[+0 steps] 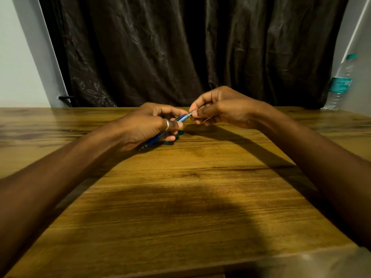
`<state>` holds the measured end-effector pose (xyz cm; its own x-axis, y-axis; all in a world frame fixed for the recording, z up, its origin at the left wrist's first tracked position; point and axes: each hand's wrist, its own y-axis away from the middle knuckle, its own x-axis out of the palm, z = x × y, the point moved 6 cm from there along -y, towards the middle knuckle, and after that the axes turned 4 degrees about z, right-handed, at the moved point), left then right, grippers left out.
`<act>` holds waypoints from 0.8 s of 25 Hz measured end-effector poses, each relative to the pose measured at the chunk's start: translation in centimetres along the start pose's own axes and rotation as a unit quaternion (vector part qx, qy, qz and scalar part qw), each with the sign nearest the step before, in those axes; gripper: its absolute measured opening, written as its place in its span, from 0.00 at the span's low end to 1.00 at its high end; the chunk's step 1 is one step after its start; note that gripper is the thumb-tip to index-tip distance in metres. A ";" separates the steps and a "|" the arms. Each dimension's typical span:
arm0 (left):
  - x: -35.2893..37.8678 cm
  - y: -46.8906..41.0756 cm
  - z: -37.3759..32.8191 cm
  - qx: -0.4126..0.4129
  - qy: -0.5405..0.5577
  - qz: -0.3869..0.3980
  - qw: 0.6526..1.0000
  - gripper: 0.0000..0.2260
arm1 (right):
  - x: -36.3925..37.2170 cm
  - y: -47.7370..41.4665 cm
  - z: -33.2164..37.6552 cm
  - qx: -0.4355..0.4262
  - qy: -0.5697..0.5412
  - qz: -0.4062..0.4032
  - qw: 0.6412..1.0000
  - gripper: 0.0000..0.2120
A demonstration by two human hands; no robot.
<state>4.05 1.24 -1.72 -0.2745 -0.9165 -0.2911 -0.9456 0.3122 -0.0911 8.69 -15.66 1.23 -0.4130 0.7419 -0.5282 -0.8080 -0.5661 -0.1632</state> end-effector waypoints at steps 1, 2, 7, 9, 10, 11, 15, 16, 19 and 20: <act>0.0 0.0 0.0 -0.001 -0.002 -0.004 1.000 0.14 | 0.1 -0.1 0.0 0.000 0.012 0.001 1.000 0.07; 0.0 0.0 0.0 -0.001 -0.004 -0.012 1.000 0.14 | 0.2 -0.1 0.1 -0.001 0.022 0.002 1.000 0.06; -0.1 0.2 -0.4 0.010 0.000 -0.044 0.999 0.12 | 0.4 -0.2 0.0 -0.005 0.030 0.001 1.000 0.04; -0.3 0.1 -0.3 0.007 -0.001 -0.048 0.999 0.12 | 0.5 -0.3 -0.1 -0.004 0.035 0.001 0.999 0.04; -0.4 0.0 -0.2 0.006 -0.002 -0.048 0.999 0.12 | 0.6 -0.3 -0.1 -0.003 0.038 0.002 0.999 0.04; -0.4 -0.1 -0.2 0.007 -0.001 -0.048 0.999 0.12 | 0.7 -0.4 -0.1 -0.003 0.043 0.004 0.999 0.04; -0.5 -0.1 -0.1 0.007 0.008 -0.055 0.998 0.13 | 0.9 -0.4 0.1 -0.008 0.046 0.002 0.999 0.04; -0.5 -0.1 -0.2 0.007 0.012 -0.058 0.998 0.13 | 0.8 -0.3 0.1 -0.007 0.035 0.001 0.999 0.04; -0.5 -0.1 -0.4 0.018 0.042 -0.074 0.996 0.12 | 0.9 -0.4 -0.1 0.001 -0.035 0.013 0.999 0.05; -0.6 -0.1 -0.5 0.024 0.054 -0.077 0.995 0.11 | 1.0 -0.4 -0.2 0.005 -0.058 0.017 0.998 0.06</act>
<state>4.24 1.58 -1.03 -0.1460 -0.9753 -0.1659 -0.9694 0.1745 -0.1726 8.63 -14.73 0.60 -0.4857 0.7594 -0.4328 -0.7967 -0.5883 -0.1383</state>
